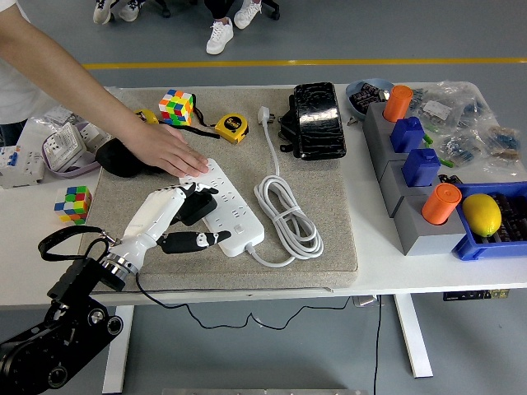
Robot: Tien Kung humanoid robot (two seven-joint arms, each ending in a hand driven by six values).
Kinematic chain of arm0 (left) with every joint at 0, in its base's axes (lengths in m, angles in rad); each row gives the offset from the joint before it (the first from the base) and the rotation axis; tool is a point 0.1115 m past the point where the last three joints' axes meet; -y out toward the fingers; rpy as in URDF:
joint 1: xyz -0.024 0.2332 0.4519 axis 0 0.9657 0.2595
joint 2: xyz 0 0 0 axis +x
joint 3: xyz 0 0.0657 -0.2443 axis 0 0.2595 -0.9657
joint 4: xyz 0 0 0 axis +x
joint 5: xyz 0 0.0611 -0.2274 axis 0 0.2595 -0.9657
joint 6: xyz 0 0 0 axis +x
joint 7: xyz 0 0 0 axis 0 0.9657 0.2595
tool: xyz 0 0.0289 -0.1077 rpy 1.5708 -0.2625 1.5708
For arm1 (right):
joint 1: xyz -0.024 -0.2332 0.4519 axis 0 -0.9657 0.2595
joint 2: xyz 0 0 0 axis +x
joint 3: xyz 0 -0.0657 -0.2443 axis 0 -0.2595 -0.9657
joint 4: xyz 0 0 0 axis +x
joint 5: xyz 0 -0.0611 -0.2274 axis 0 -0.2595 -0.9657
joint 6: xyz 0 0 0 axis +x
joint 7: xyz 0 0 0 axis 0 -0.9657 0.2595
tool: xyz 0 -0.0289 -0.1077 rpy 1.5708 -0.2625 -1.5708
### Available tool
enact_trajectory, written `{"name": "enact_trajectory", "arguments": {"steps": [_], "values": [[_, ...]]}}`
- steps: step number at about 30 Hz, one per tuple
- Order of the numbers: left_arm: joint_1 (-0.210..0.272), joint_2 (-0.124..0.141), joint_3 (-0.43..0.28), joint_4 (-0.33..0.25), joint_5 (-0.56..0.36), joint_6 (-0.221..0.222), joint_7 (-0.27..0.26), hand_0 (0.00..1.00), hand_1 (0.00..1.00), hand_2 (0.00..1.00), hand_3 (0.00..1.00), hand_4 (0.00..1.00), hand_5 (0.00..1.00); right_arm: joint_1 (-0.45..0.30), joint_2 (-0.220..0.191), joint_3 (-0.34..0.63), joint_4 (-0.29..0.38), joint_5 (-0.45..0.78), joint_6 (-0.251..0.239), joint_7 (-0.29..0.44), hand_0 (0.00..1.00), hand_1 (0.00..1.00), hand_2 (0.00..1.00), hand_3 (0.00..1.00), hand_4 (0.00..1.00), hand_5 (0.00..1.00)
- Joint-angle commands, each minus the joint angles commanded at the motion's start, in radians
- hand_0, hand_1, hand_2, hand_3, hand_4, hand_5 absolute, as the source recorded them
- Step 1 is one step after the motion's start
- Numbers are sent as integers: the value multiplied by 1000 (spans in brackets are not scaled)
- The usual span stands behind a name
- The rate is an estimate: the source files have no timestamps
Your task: Put the plug near the board,insert it into the board,press the button,pull the plug out
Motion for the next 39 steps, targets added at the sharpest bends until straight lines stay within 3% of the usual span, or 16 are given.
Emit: {"name": "enact_trajectory", "arguments": {"steps": [15, 18, 24, 25, 27, 30, 31, 36, 37, 39], "values": [[-16, 0, 10, -27, -10, -11, 0, 634, 694, 720, 708, 986, 593, 1, 0, 5, 0, -1, -1, 2, 548, 621, 563, 513, 858, 386], [-9, 7, -5, -55, -16, -12, -2, 634, 694, 720, 708, 986, 593, 1, 1, 6, 0, -2, -1, 2, 548, 621, 563, 513, 858, 386], [1, 30, -12, -167, -55, -32, 14, 631, 694, 722, 708, 987, 596, 0, 1, 4, 1, -2, -1, 2, 548, 621, 562, 513, 858, 387], [1, 33, -11, -186, -62, -44, 23, 417, 536, 595, 706, 990, 599, 1, 1, 4, 1, -2, -1, 2, 548, 620, 562, 512, 858, 386], [2, 41, -8, -227, -80, -77, 56, 417, 536, 595, 706, 990, 599, 1, 2, 4, 1, -2, -1, 2, 548, 620, 562, 512, 858, 386], [2, 58, 1, -312, -102, -166, 150, 417, 536, 595, 706, 990, 599, 0, 2, 5, 0, -1, 0, 1, 548, 620, 562, 512, 858, 386], [0, 65, 5, -344, -100, -210, 195, 204, 233, 358, 711, 912, 384, 0, 2, 5, 0, -1, 0, 1, 548, 620, 562, 512, 857, 386], [-14, 82, 21, -451, -78, -391, 385, 204, 233, 358, 711, 912, 384, -1, 1, 2, 0, 0, 1, -1, 548, 620, 562, 512, 857, 386], [-19, 84, 26, -460, -76, -422, 420, 103, 107, 221, 865, 722, 117, -1, 1, 1, 0, 1, 1, -1, 549, 621, 562, 512, 858, 386], [-28, 86, 38, -470, -76, -478, 492, 103, 107, 221, 865, 722, 117, -2, 1, 0, 0, 1, 2, -1, 549, 621, 562, 512, 858, 386]]}}
